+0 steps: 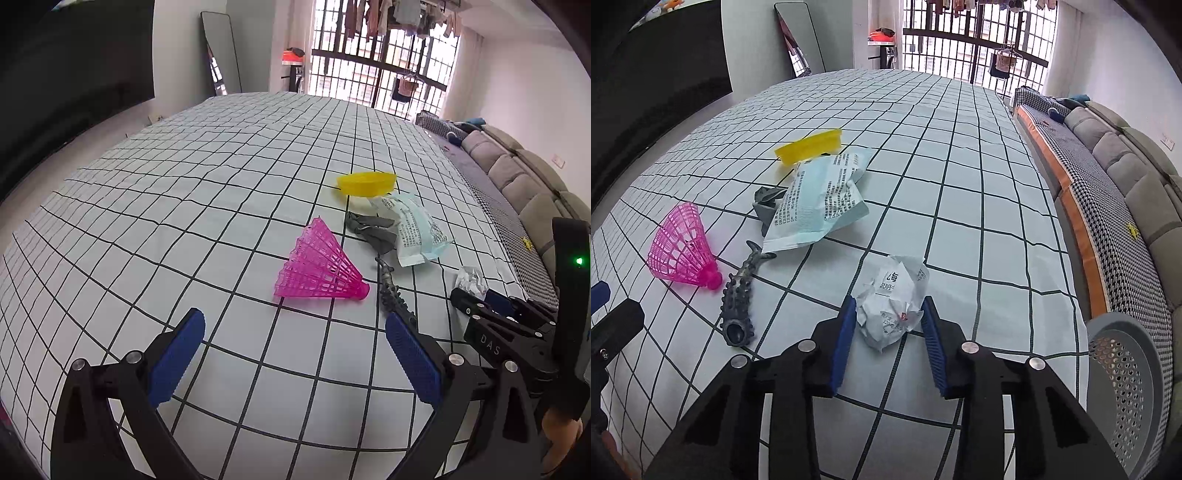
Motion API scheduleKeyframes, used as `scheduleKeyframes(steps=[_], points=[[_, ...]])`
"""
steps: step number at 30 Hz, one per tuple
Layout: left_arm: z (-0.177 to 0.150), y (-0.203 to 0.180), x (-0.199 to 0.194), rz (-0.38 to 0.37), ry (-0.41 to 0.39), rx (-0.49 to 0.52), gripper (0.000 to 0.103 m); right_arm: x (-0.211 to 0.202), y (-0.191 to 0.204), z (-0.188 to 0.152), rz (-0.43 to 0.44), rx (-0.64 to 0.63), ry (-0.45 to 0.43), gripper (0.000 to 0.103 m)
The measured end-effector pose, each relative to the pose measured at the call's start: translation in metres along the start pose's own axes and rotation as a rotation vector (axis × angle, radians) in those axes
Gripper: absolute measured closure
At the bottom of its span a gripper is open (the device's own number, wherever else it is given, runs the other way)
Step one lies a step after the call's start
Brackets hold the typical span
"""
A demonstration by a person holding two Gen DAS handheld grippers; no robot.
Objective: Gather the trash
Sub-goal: 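Hold the tissue in the right tool while the left tool grasps the pink shuttlecock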
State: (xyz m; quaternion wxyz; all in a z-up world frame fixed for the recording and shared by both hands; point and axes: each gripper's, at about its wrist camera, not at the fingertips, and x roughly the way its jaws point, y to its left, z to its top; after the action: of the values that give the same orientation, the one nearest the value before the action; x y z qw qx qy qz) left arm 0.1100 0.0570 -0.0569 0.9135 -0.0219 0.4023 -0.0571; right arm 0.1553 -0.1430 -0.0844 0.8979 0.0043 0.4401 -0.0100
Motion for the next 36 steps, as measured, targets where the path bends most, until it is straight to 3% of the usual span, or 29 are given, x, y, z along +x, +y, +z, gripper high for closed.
scheduleKeyframes(steps=[12, 22, 26, 36], points=[[0.0, -0.005, 0.004, 0.018, 0.008, 0.021, 0.007, -0.029, 0.003, -0.015, 0.035, -0.002, -0.018, 0.07], [0.003, -0.006, -0.003, 0.047, 0.006, 0.09, 0.007, -0.024, -0.001, -0.024, 0.097, 0.031, -0.014, 0.07], [0.007, -0.006, 0.006, 0.019, 0.021, 0.106, 0.007, -0.02, -0.001, -0.023, 0.114, 0.034, -0.009, 0.07], [0.015, -0.026, 0.047, 0.066, 0.093, 0.235, 0.007, -0.019, -0.009, -0.022, 0.159, 0.057, -0.013, 0.07]])
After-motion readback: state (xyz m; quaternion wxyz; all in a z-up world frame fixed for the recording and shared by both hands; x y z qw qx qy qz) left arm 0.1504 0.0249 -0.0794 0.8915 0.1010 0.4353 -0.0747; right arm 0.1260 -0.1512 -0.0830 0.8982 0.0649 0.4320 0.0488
